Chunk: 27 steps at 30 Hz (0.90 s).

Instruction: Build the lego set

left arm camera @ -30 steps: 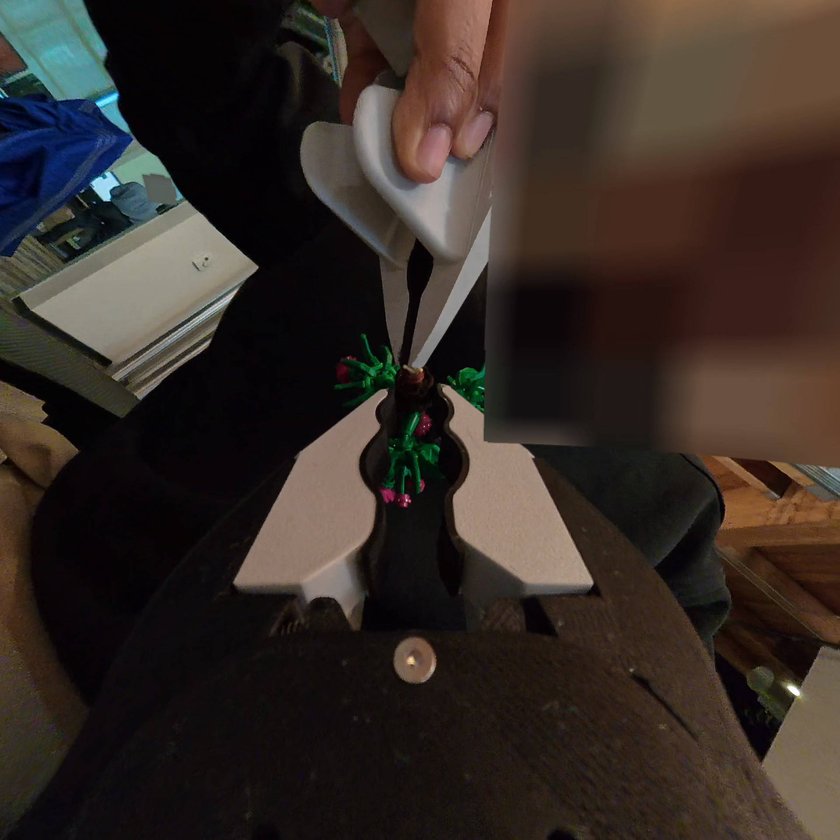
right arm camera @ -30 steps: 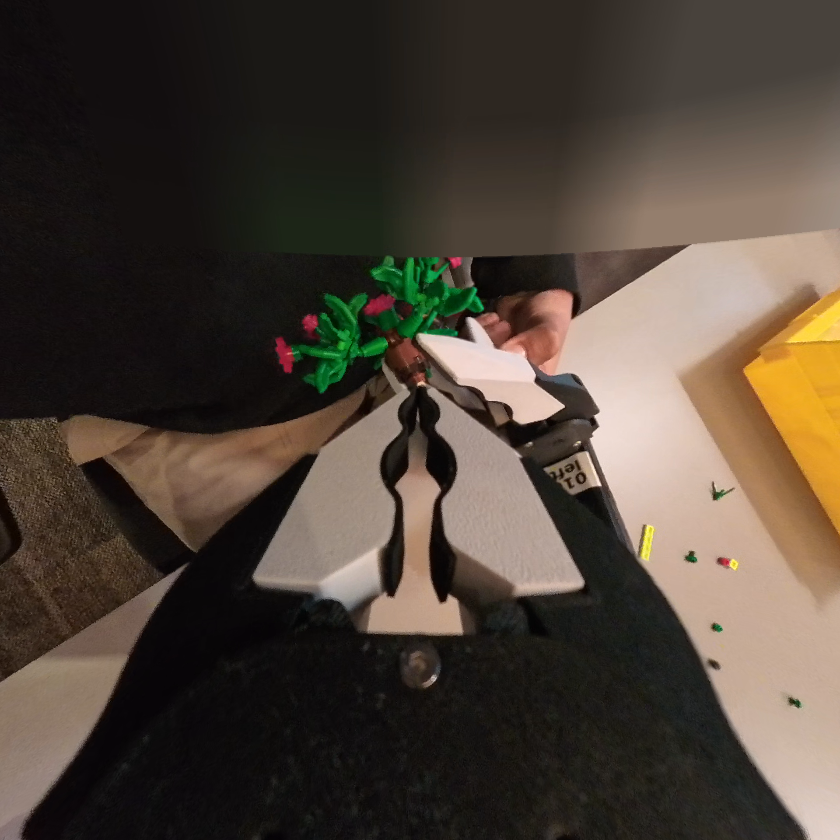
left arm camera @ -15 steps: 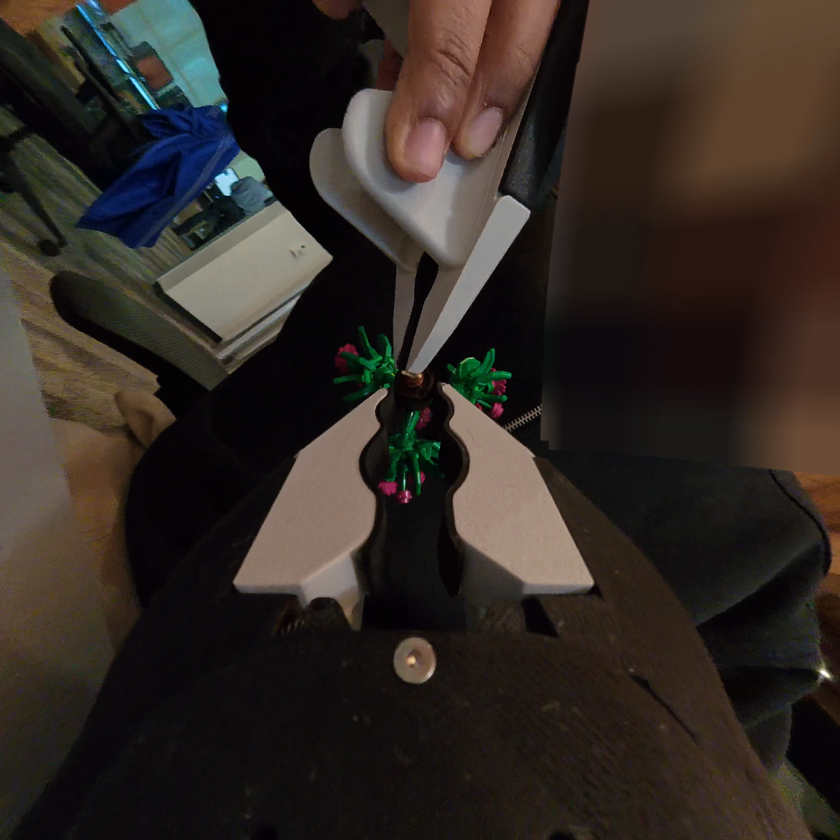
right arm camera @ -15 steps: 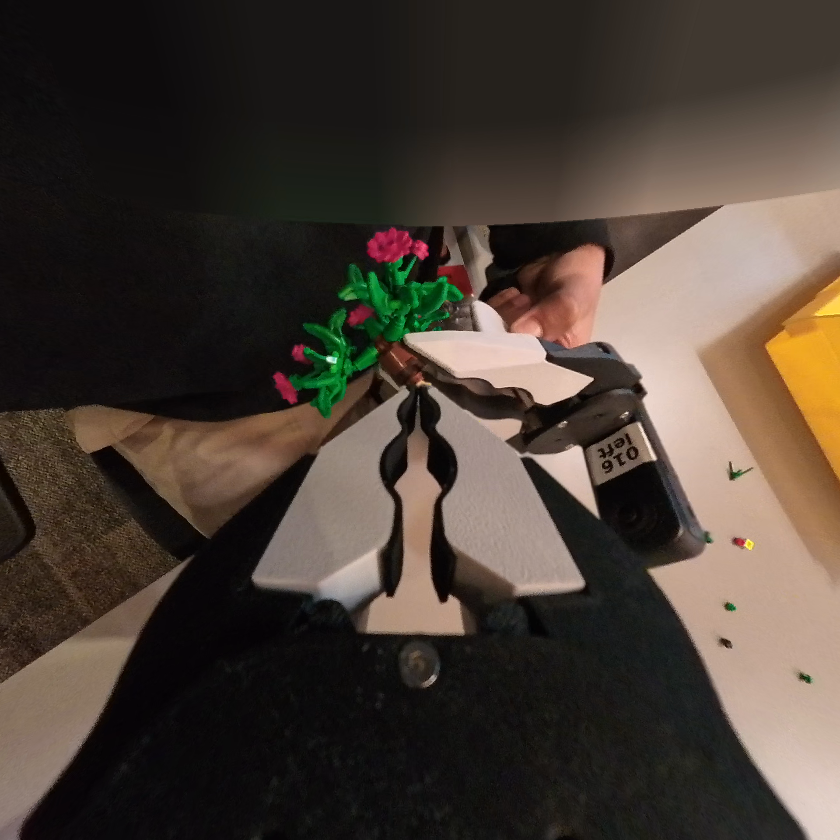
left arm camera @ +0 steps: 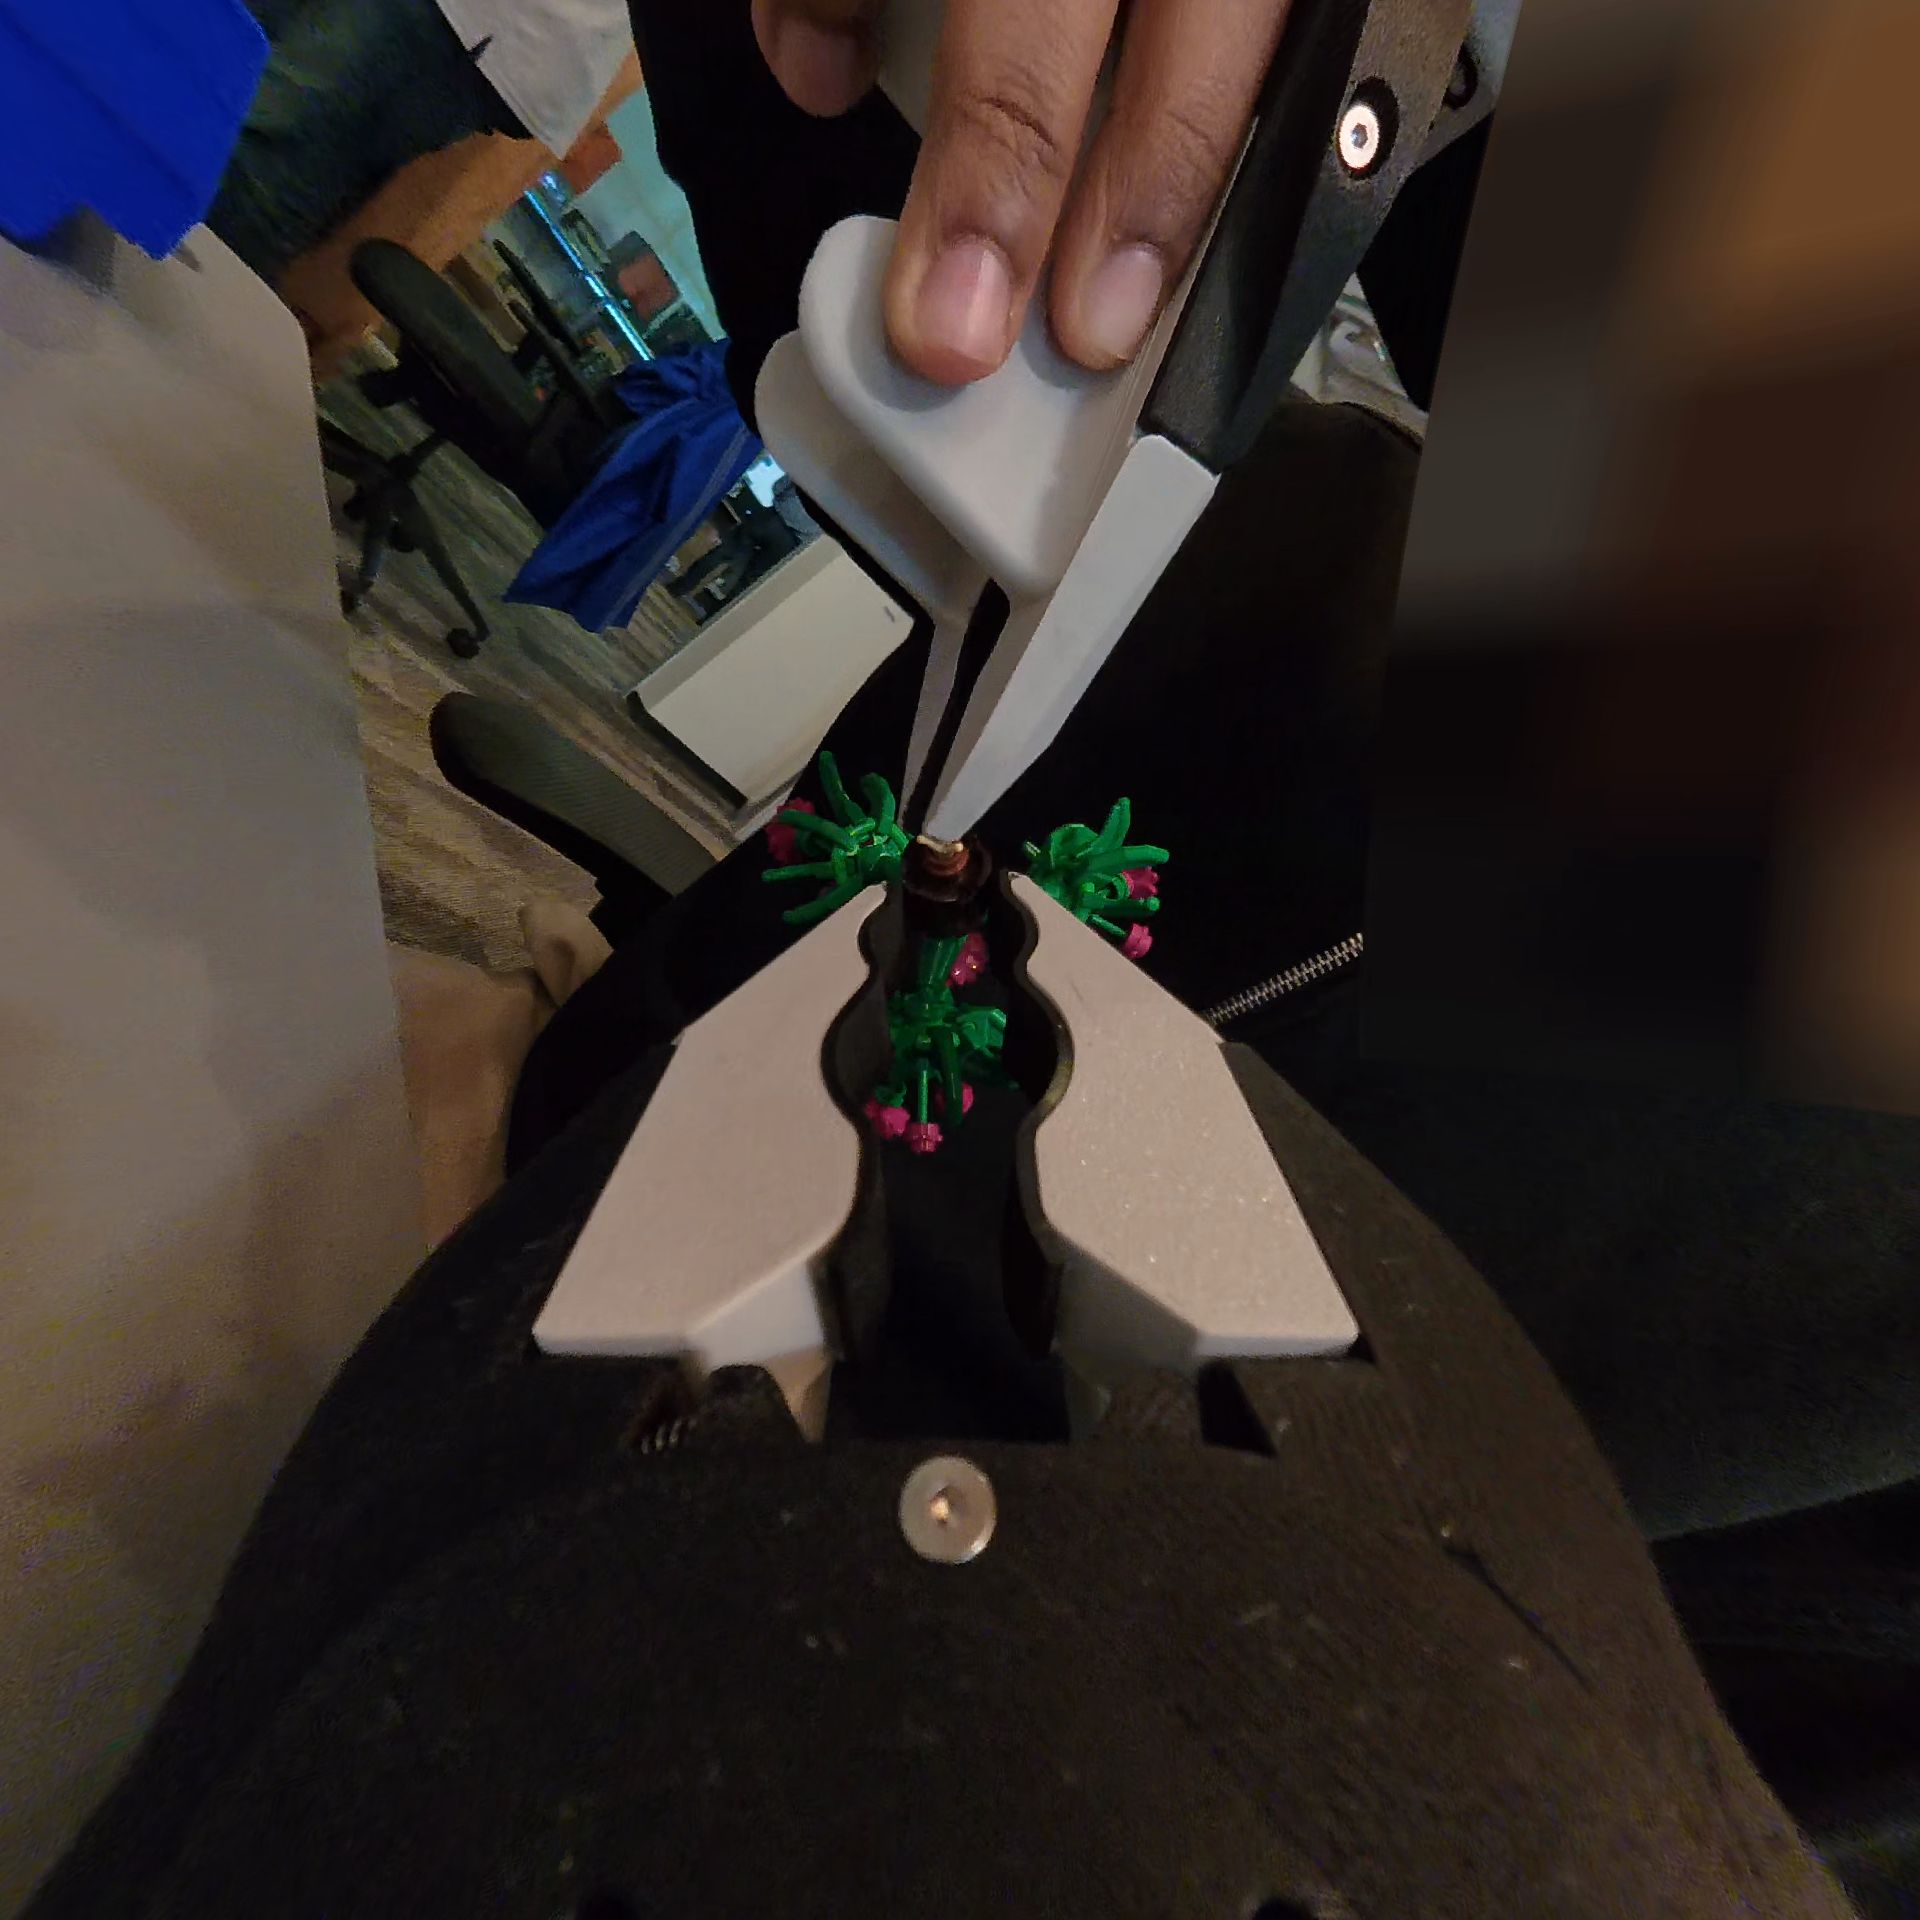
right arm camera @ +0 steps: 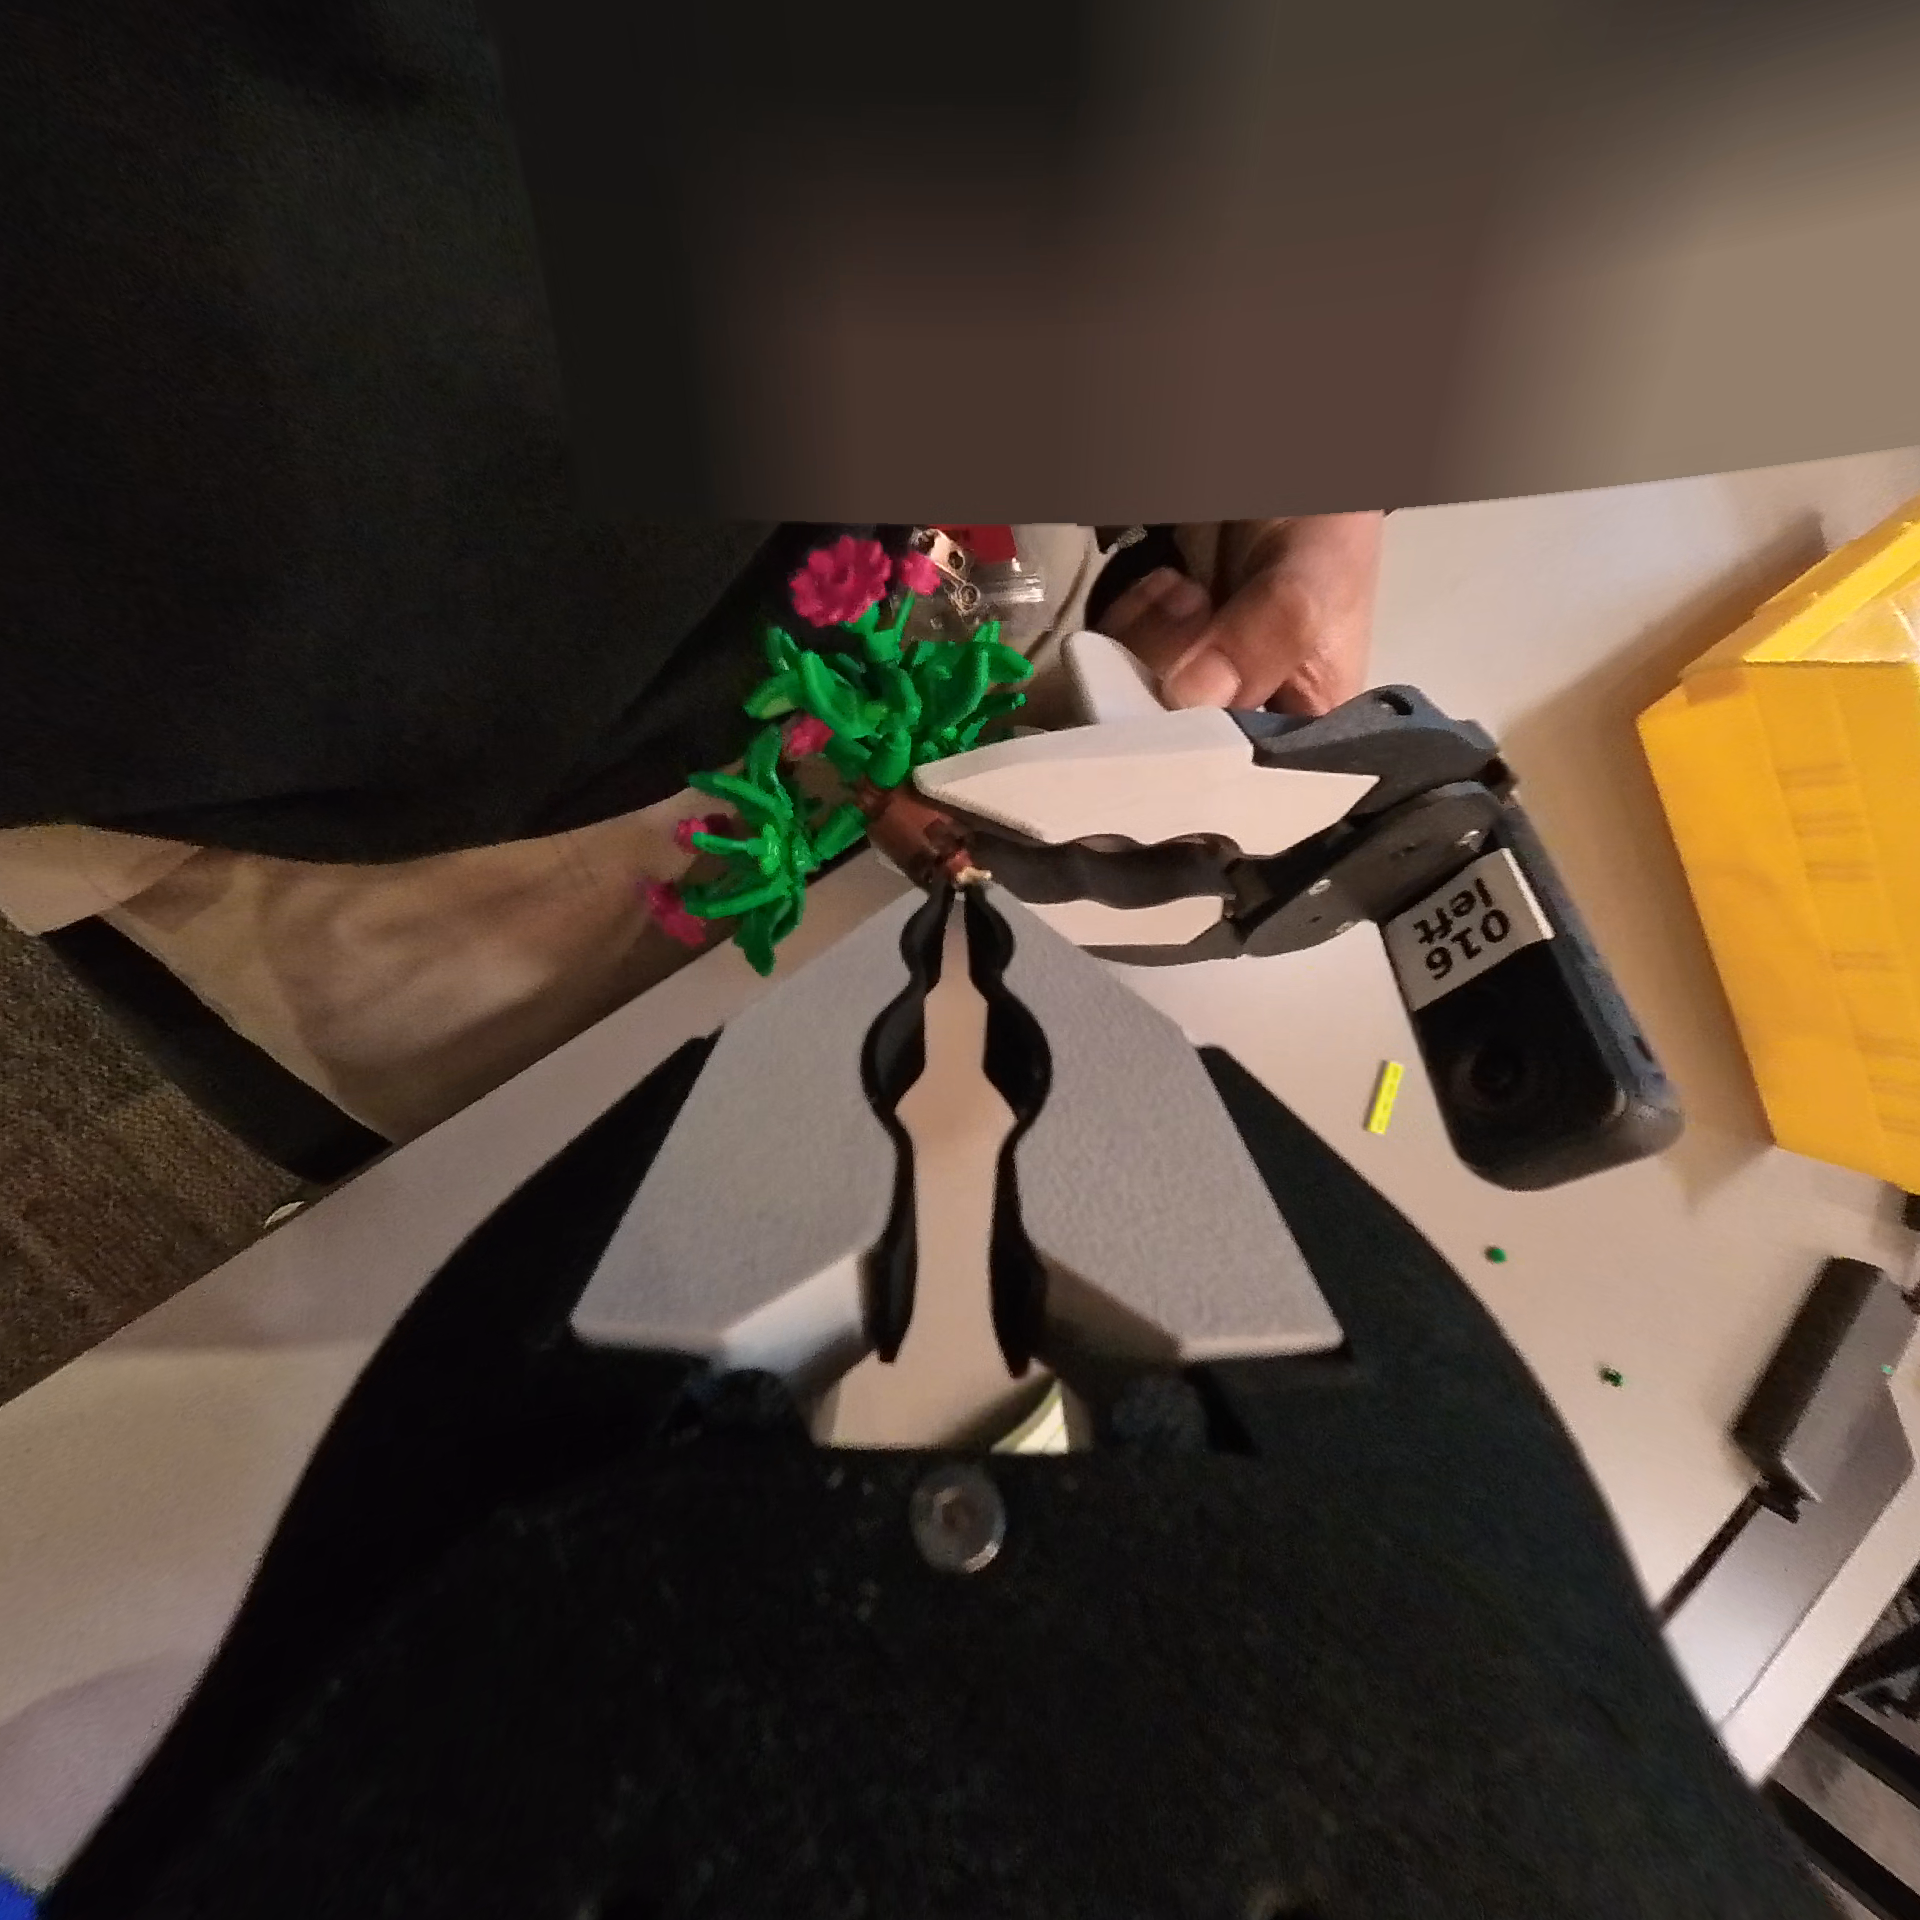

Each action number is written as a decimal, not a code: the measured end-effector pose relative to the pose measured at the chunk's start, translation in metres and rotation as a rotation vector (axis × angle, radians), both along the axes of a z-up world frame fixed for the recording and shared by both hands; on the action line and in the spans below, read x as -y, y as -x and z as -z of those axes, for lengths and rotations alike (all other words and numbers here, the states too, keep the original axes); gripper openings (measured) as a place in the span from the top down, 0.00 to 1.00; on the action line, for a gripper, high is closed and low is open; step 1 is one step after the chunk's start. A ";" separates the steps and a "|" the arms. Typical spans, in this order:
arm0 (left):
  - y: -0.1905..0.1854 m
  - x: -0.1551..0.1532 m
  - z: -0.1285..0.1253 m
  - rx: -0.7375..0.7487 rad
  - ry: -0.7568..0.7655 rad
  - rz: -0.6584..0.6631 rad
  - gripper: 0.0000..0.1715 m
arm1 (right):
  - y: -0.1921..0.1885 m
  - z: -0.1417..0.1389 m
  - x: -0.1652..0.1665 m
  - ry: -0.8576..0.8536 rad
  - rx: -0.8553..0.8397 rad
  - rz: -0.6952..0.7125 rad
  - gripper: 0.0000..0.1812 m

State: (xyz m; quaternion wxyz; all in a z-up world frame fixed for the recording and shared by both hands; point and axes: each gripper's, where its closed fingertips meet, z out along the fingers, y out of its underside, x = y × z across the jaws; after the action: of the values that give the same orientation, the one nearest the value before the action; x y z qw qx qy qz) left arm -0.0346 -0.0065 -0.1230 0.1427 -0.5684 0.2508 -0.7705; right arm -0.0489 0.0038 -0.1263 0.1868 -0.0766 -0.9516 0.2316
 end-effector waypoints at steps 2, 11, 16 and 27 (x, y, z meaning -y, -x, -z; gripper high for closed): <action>0.001 -0.002 -0.001 -0.014 -0.022 -0.022 0.94 | 0.001 -0.001 -0.002 -0.009 -0.009 0.008 0.98; 0.007 -0.010 -0.004 -0.066 -0.099 -0.118 0.93 | 0.002 -0.001 -0.017 -0.068 -0.025 0.079 0.91; 0.014 -0.019 -0.003 -0.052 -0.108 -0.184 0.94 | 0.013 -0.024 -0.041 -0.013 -0.146 0.256 0.91; 0.039 -0.031 -0.023 0.204 -0.075 -0.259 0.93 | 0.014 -0.063 -0.032 0.402 -0.473 0.666 0.64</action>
State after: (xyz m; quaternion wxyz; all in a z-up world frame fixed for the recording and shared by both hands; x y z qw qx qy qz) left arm -0.0738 0.0247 -0.0999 0.2867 -0.5092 0.1884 -0.7893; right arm -0.0628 0.0355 -0.0632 0.4447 -0.3582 -0.7425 0.3501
